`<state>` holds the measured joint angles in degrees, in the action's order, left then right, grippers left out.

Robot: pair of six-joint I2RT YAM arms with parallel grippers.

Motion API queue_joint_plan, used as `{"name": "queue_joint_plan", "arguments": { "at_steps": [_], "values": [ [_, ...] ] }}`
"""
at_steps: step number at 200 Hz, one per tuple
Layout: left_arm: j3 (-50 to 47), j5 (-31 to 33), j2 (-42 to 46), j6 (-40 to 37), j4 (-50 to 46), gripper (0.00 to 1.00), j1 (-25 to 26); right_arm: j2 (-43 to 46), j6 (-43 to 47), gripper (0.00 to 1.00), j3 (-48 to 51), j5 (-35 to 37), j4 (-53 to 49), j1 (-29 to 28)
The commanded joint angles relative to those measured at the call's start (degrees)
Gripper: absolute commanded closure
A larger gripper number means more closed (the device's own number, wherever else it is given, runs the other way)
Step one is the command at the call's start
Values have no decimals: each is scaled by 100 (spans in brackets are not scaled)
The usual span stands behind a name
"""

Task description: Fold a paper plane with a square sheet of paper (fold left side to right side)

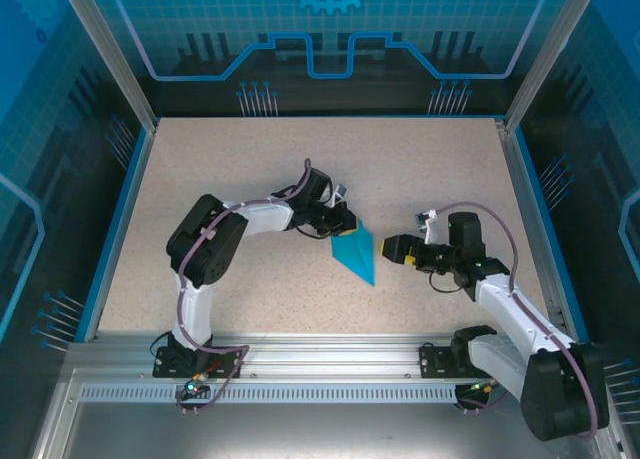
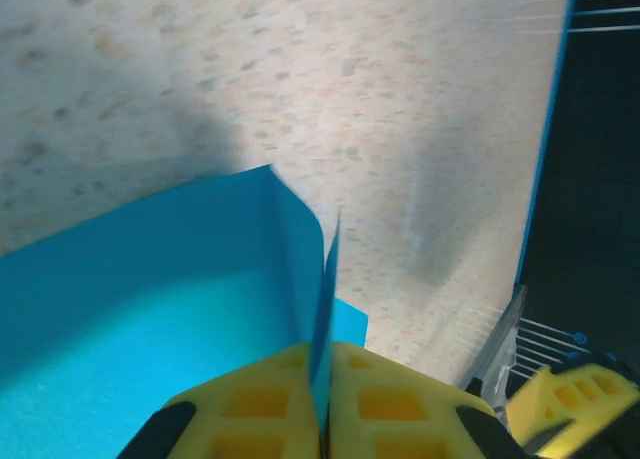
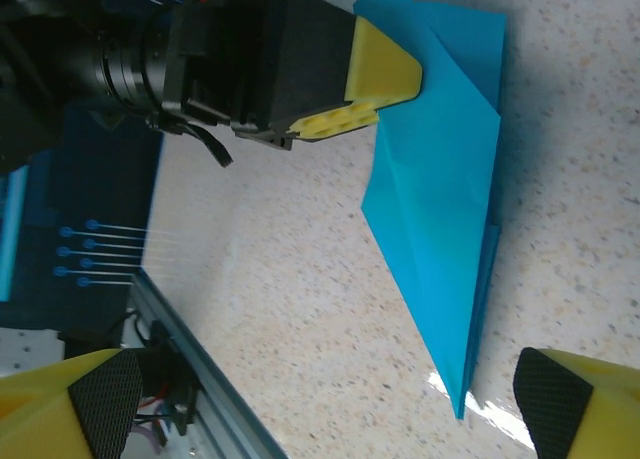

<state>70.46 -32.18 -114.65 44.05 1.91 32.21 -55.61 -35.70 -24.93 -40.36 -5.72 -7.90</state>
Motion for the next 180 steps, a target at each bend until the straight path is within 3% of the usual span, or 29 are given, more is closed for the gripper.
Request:
{"name": "queue_joint_plan", "arguments": {
  "at_steps": [1,31,52,95,180],
  "values": [
    [-12,35,865,-599,136,97,15,20,-279,0,-6,-628,711,265],
    [36,131,1803,-1480,-147,100,19,-61,-390,1,-286,-1122,1011,568],
    [-293,211,2625,-2015,158,100,20,-82,-240,1,-578,-1402,1112,590],
    [-1055,84,3800,-2447,807,100,15,50,-178,1,-817,-1850,1804,417],
    [-987,-862,4029,-2709,1123,100,14,-221,273,0,-1043,-1713,2422,-658]
  ]
}}
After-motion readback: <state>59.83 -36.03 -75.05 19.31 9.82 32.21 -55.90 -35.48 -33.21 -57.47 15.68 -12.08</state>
